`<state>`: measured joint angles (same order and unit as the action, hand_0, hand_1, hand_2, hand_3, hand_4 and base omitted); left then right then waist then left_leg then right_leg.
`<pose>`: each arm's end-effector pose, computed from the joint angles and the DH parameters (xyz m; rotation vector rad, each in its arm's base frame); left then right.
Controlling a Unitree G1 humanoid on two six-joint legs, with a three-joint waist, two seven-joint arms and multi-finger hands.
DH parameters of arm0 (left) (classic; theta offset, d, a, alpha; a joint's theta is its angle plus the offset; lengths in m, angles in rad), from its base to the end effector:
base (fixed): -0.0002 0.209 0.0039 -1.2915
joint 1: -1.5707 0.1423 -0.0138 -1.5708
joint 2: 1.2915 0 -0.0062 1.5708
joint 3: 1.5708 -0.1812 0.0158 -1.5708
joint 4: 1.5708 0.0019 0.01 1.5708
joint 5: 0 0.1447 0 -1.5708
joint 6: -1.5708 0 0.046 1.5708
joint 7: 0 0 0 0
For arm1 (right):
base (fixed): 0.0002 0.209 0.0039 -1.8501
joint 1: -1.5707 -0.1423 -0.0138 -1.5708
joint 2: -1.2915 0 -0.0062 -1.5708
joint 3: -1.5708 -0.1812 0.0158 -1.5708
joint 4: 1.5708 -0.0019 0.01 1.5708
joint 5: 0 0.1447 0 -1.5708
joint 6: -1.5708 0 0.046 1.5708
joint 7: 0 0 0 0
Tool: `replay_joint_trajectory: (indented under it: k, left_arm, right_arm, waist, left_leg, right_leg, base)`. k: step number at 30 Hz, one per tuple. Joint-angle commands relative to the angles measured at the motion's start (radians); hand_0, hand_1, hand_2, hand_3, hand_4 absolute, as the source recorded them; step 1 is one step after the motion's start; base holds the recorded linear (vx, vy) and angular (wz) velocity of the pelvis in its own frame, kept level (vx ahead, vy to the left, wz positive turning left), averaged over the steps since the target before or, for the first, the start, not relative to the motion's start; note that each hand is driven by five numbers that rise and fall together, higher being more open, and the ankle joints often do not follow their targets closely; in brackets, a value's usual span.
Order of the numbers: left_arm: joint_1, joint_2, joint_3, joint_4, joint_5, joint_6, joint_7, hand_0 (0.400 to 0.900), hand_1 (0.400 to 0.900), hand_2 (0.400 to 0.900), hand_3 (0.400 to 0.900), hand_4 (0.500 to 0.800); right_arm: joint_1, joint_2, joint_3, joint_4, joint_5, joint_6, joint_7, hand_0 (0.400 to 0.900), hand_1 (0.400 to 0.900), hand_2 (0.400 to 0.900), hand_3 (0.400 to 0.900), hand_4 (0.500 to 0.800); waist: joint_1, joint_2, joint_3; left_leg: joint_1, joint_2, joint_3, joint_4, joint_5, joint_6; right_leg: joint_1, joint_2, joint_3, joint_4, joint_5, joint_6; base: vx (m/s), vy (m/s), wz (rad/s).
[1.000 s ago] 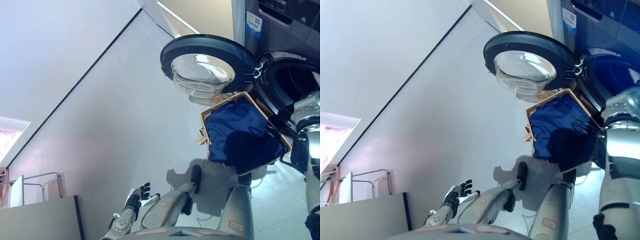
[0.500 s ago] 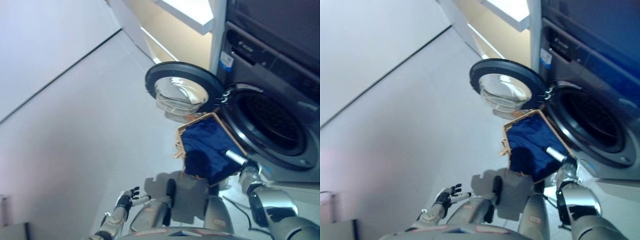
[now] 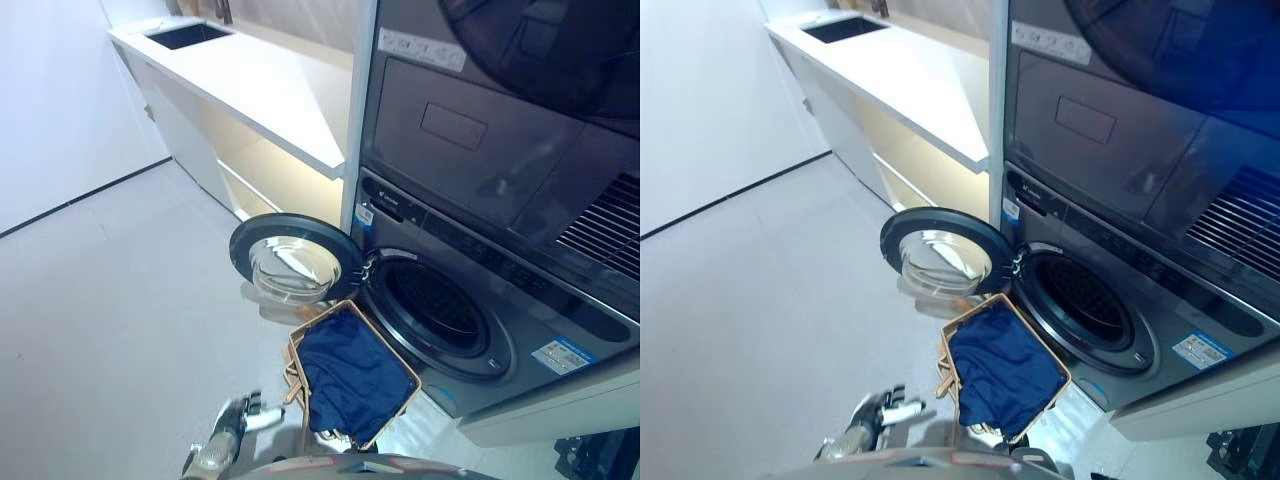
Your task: Put the clothes in the basket into the washing machine.
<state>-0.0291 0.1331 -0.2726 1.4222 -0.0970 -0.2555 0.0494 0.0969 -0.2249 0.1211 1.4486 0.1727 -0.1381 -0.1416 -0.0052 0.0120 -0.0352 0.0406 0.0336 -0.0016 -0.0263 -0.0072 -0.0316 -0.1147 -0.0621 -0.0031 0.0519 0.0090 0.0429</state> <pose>0.0594 0.1860 -0.1289 0.2414 1.1413 -0.0471 0.0020 -0.2284 -0.1267 -0.2322 1.3876 -0.3118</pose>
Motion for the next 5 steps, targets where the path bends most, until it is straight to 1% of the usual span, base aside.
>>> replay_joint_trajectory:
  k: [1,3,5]
  left_arm:
    - [-0.001,0.056,0.042,0.035,0.068,-0.015,-0.001,0.900,0.900,0.900,0.900,0.800]
    - [0.007,0.062,0.045,0.041,0.081,-0.012,-0.004,0.900,0.900,0.900,0.900,0.800]
    - [0.011,0.062,0.046,0.037,0.082,-0.009,-0.009,0.900,0.900,0.900,0.900,0.800]
  right_arm:
    - [-0.052,0.000,-0.030,0.027,-0.006,-0.033,0.002,0.900,0.900,0.900,0.900,0.800]
    - [-0.055,-0.002,-0.033,0.018,-0.014,-0.034,0.004,0.900,0.900,0.900,0.900,0.800]
    - [-0.049,-0.004,-0.033,0.013,-0.014,-0.036,0.006,0.900,0.900,0.900,0.900,0.800]
  waist:
    - [0.002,-0.048,-0.029]
    - [0.001,-0.048,-0.049]
    - [0.001,-0.048,-0.053]
  left_leg:
    - [-0.048,-0.035,-0.017,0.018,-0.047,0.014]
    - [-0.021,-0.039,-0.004,0.012,-0.056,0.020]
    - [-0.014,-0.042,-0.001,0.011,-0.058,0.022]
  right_leg:
    - [0.060,-0.044,0.011,-0.023,-0.005,0.050]
    - [0.076,-0.046,0.024,-0.027,-0.005,0.056]
    - [0.081,-0.046,0.028,-0.027,-0.005,0.058]
  base:
    - [0.01,0.054,-0.25]
    - [0.02,0.057,-0.26]
    - [0.01,0.025,-0.10]
